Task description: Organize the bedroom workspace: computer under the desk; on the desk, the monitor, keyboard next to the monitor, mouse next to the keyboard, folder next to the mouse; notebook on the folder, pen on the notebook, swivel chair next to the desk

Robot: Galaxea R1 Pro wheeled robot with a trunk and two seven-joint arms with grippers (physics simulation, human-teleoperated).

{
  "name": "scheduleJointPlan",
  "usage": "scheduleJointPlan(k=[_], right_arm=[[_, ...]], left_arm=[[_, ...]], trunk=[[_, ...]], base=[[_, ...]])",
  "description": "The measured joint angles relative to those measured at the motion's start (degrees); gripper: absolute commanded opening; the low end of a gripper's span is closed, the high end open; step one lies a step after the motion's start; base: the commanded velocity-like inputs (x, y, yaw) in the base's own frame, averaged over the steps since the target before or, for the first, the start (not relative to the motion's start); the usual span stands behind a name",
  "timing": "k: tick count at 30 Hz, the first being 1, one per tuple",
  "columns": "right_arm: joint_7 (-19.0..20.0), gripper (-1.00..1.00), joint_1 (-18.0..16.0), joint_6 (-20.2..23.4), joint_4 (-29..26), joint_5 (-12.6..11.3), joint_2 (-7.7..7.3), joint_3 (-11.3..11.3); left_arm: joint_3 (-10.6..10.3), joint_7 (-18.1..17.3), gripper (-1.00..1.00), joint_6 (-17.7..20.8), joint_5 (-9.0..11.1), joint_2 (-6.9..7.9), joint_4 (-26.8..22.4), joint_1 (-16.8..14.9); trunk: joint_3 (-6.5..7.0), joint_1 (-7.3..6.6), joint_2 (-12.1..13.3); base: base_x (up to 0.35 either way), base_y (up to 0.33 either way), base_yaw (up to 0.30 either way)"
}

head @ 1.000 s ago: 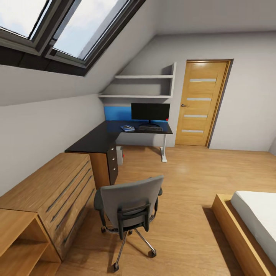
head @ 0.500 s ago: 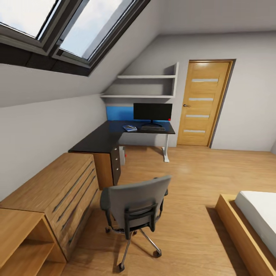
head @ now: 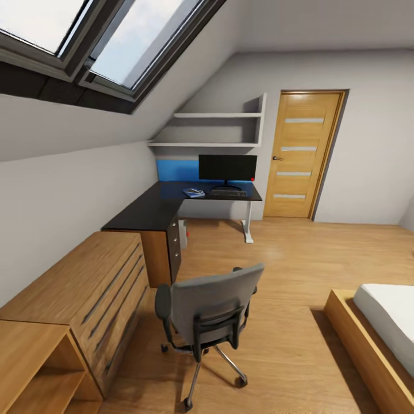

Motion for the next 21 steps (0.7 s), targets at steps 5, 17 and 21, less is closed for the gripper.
scheduleJointPlan(k=[5,17,21], right_arm=[[0.0,1.00,0.0,0.0,0.0,0.0,0.03,0.0],[-0.1,1.00,0.0,0.0,0.0,-0.1,0.10,0.0],[-0.1,1.00,0.0,0.0,0.0,-0.1,0.13,0.0]], left_arm=[[0.0,0.0,1.00,-0.1,0.0,-0.01,0.0,0.0],[0.3,0.3,1.00,0.0,0.4,-2.25,-0.3,0.0],[0.5,0.4,1.00,3.4,0.4,-2.38,-0.3,0.0]], trunk=[[0.00,0.00,0.0],[0.00,0.00,0.0],[-0.71,0.87,-1.6]], base=[[0.001,0.003,-0.242],[0.000,0.000,-0.056],[0.000,0.000,0.000]])
